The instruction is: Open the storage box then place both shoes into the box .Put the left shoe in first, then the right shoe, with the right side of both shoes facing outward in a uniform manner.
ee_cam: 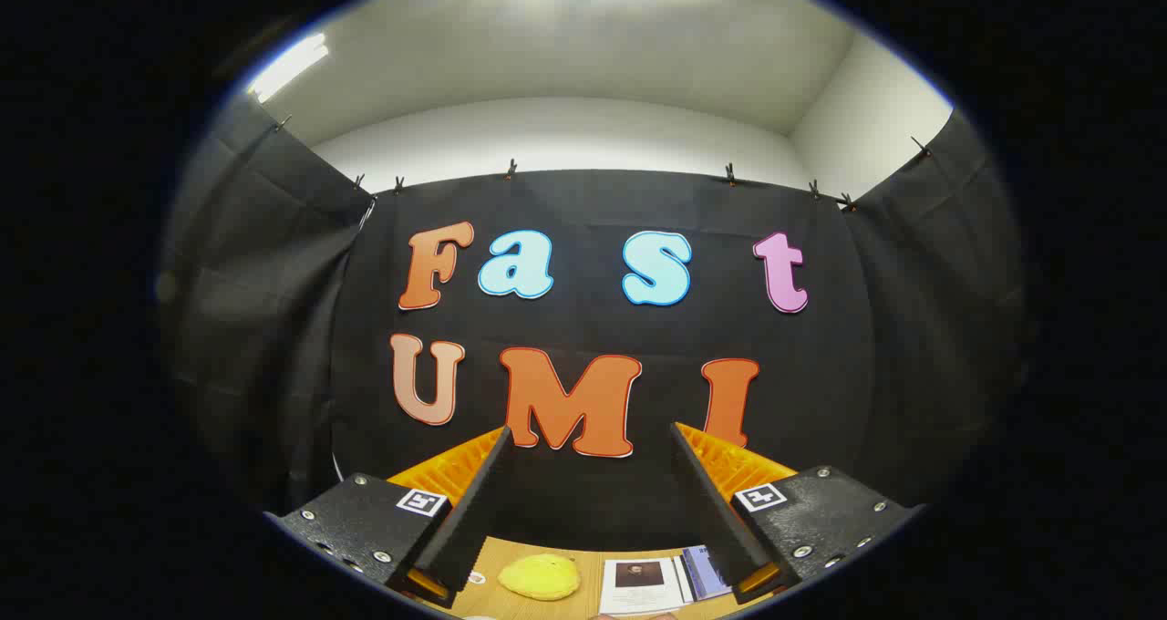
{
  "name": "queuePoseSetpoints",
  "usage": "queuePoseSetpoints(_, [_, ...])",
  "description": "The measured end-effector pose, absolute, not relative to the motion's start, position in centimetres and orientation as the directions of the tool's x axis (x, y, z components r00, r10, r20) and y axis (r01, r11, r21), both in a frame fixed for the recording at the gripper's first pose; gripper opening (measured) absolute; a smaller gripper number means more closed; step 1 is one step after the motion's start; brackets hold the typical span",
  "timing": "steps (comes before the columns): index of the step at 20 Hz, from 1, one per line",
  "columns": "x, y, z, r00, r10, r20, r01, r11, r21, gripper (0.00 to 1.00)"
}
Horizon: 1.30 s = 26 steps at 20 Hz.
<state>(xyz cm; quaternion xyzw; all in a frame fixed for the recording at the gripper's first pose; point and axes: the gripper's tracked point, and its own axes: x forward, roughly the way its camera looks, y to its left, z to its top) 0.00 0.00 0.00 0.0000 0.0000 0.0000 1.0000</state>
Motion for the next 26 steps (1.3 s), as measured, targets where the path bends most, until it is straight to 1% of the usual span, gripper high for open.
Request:
queuePoseSetpoints(11, [-0.3, -0.3, -0.7, 1.0, 0.001, 0.006, -0.001, 1.0, -0.024, 0.99])
queuePoseSetpoints(16, [0.4, 0.8, -1.6, 1.0, 0.015, -0.006, -0.015, 1.0, 0.014, 0.99])
queuePoseSetpoints(20, [0.2, 3.4, -3.8, 0.991, 0.1, -0.085, -0.097, 0.994, 0.047, 0.99])
queuePoseSetpoints(24, [0.1, 4.9, -6.0, 0.984, 0.115, -0.132, -0.11, 0.993, 0.044, 0.99])
queuePoseSetpoints(26, [-0.2, 6.3, -7.7, 0.975, 0.135, -0.175, -0.13, 0.991, 0.045, 0.99])
